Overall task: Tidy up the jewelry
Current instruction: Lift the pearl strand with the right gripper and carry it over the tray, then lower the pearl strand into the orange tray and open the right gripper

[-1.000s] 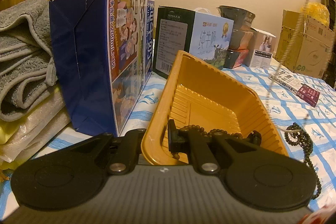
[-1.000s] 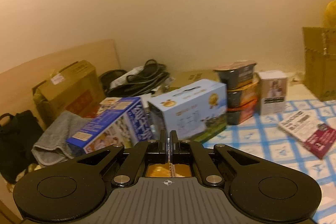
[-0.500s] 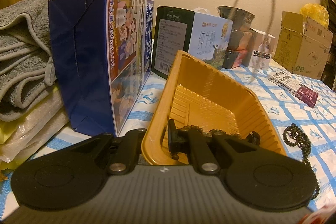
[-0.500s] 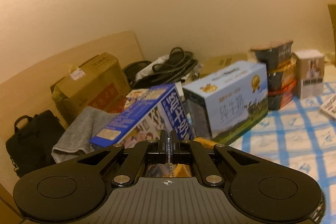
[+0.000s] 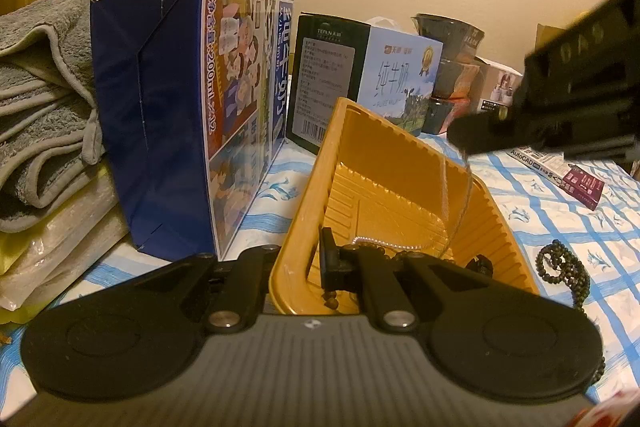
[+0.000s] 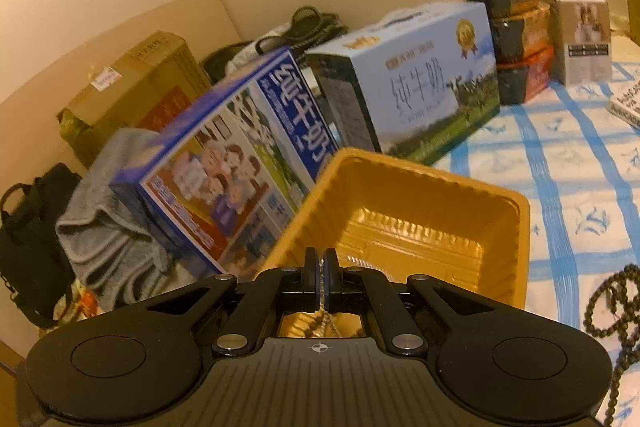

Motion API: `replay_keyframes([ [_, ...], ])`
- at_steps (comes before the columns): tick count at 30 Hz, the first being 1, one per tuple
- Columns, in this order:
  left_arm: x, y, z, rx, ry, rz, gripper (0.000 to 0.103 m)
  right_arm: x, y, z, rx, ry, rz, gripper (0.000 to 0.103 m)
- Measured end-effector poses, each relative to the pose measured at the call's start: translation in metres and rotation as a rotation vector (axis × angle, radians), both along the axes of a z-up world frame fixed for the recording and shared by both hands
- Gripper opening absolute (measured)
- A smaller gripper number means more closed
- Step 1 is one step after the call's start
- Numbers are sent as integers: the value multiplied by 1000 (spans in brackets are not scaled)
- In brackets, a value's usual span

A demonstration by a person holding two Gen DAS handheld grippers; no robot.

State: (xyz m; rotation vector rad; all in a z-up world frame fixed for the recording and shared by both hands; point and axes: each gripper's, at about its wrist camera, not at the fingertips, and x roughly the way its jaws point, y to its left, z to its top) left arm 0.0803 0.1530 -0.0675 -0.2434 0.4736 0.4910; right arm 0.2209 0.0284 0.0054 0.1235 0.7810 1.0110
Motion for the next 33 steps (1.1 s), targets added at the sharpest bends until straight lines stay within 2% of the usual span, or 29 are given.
replay_keyframes([
  [4, 0, 0, 0, 0, 1, 0, 8, 2, 3, -3, 1, 1, 6, 2],
  [8, 1, 0, 0, 0, 2, 1, 8, 2, 0, 8, 101, -26, 29, 2],
  [10, 1, 0, 0, 1, 2, 1, 8, 1, 1, 10, 113, -37, 40, 2],
  [17, 1, 0, 0, -2, 1, 2, 8, 4, 12, -30, -92, 27, 49, 2],
  [23, 1, 2, -1, -4, 3, 3, 8, 7, -2, -49, -150, 69, 4, 5],
  [24, 0, 1, -1, -4, 3, 3, 8, 7, -5, -50, -151, 75, -3, 6],
  [25, 0, 2, -1, -4, 3, 4, 8, 7, -9, -52, -153, 81, -12, 14],
  [26, 1, 2, -1, -4, 4, 3, 8, 7, -12, -52, -158, 84, -21, 29],
  [28, 0, 2, -2, -5, 5, 4, 8, 6, -20, -53, -158, 83, -44, 50],
  [29, 1, 2, -2, -4, 4, 3, 8, 5, -24, -52, -152, 79, -54, 53],
  [33, 1, 2, -3, -3, 6, 5, 8, 3, -39, -51, -152, 88, -80, 55],
])
